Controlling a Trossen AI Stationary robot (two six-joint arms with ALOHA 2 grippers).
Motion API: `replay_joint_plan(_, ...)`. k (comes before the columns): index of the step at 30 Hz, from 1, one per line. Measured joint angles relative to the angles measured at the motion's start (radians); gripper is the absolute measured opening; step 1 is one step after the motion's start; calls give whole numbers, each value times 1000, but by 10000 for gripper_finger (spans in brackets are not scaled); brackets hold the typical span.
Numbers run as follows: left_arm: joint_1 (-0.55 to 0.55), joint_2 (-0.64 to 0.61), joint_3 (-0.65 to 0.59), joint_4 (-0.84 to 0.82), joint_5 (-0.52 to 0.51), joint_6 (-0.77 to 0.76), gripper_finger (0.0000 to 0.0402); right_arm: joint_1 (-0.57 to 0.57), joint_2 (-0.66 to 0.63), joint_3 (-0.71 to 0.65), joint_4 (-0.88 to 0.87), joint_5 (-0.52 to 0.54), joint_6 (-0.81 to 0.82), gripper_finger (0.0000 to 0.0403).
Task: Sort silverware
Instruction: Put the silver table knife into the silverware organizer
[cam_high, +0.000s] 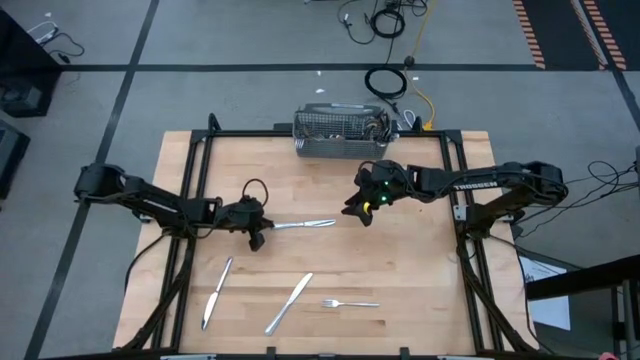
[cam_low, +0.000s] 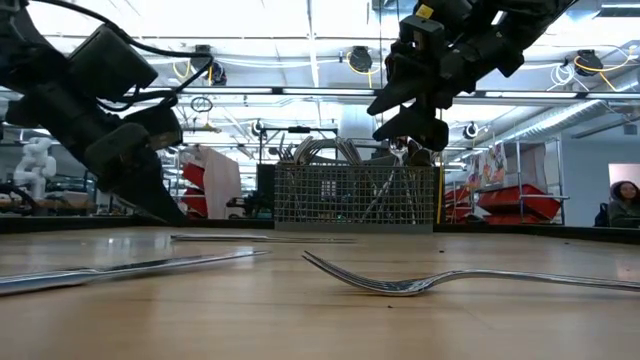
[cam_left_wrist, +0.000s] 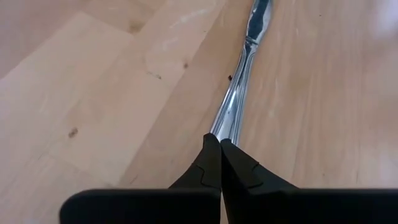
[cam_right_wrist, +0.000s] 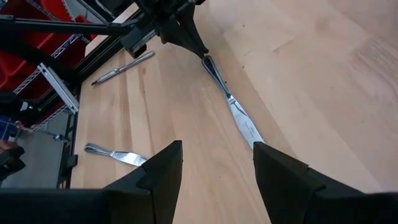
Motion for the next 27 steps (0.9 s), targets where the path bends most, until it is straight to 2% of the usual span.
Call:
replay_joint_plan(7, 0, 44, 0, 10, 21, 6, 0, -1, 0, 0, -1, 13, 14, 183)
replay_joint_plan(13, 0, 130, -7, 129, 34, 7, 0, -1, 0, 0, -26, 61, 35, 183)
replay_joint_plan(19, 0, 202, -5, 183, 47, 1, 0, -1, 15, 0, -172, 207, 240, 183)
replay_joint_plan(22, 0, 223, -5, 209, 56, 2, 0, -5, 65, 0, -177, 198, 372, 186)
replay_joint_plan(27, 0, 232, -7, 220, 59, 5, 0, 7, 185, -1, -59, 131, 506, 212)
